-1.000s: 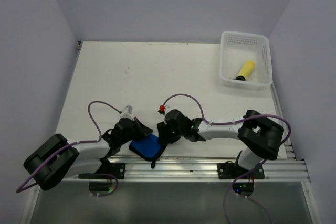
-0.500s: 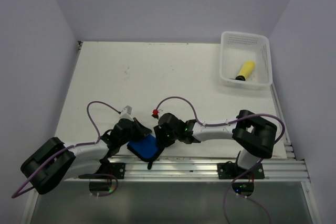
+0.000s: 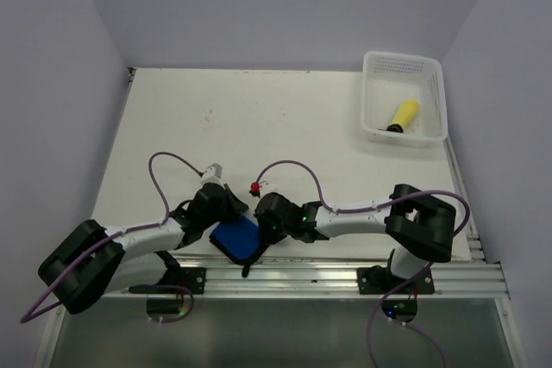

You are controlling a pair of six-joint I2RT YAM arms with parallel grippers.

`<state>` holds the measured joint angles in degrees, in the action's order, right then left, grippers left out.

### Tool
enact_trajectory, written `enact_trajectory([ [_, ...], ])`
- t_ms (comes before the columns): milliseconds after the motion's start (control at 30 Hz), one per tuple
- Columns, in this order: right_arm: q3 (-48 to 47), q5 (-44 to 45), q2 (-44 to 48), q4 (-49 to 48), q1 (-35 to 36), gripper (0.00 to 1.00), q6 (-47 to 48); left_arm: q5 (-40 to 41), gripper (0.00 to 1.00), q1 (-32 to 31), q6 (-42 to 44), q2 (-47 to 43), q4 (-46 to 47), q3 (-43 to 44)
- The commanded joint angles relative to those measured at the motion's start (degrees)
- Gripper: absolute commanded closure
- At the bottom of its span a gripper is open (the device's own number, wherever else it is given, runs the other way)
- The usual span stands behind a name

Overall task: Roll the towels
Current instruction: Roll the towel

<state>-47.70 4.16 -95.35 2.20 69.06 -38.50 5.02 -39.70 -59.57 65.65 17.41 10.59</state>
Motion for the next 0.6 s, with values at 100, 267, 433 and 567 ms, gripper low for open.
enact_trajectory([
  [100, -0.4, 17.1, 1.8, 3.4, 1.7, 1.00, -1.1, 0.8, 0.90, 5.8, 10.8, 7.0, -6.9, 14.5],
  [267, -2.9, 24.7, 1.0, 4.0, 1.9, 1.00, -0.7, -3.3, 0.91, 10.3, 15.5, 12.0, -9.7, 25.3],
  [433, -5.2, 35.7, -0.5, 5.5, 3.7, 1.00, 0.1, -4.7, 0.86, 10.5, 17.5, 14.2, -11.5, 31.4],
  [567, -9.8, 40.1, -4.0, 9.7, 5.5, 1.00, 2.3, -7.0, 0.85, 10.5, 17.2, 15.1, -10.6, 31.7],
])
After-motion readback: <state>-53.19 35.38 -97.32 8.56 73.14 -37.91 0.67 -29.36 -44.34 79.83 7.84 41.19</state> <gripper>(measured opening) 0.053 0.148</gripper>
